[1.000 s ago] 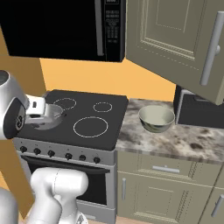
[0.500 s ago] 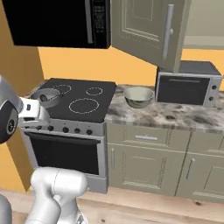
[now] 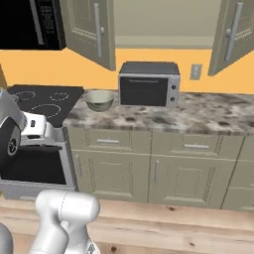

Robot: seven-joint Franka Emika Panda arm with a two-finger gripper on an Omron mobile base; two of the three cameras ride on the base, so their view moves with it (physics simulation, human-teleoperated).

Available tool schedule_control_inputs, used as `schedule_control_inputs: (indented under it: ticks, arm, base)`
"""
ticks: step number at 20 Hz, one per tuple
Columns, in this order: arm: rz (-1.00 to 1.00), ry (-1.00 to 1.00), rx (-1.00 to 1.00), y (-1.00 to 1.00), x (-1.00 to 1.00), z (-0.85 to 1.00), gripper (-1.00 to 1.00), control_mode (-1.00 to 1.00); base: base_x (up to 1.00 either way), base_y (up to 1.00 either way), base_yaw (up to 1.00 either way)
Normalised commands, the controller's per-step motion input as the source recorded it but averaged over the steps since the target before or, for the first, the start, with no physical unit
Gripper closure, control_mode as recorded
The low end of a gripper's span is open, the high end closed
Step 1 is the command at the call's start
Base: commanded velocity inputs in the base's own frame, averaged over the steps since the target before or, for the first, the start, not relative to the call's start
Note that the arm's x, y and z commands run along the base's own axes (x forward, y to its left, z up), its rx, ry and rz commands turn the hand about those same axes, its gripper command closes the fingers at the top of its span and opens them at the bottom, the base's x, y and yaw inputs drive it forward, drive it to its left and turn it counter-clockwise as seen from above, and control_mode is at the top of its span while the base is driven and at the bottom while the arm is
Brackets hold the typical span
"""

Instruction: Open the cabinet and move the ladle to the pot. Then close the cabinet.

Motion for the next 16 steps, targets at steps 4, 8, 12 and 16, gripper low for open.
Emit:
schedule_control_inputs:
  ticks: [4,8,12,16]
  arm:
    - [0.00,0.00,0.00,0.00,0.00,0.00,-1.00,1.00]
    - [0.00,0.00,0.00,0.00,0.00,0.00,-1.00,1.00]
    - [0.00,0.00,0.00,0.00,0.00,0.00,-1.00,1.00]
    - [0.00,0.00,0.00,0.00,0.00,0.00,-1.00,1.00]
  base:
    - [0.44,-0.86,-0.17]
    - [0.44,-0.73,-0.15]
    - [0.51,-0.43,-0.10]
    - [0.53,-0.24,-0.05]
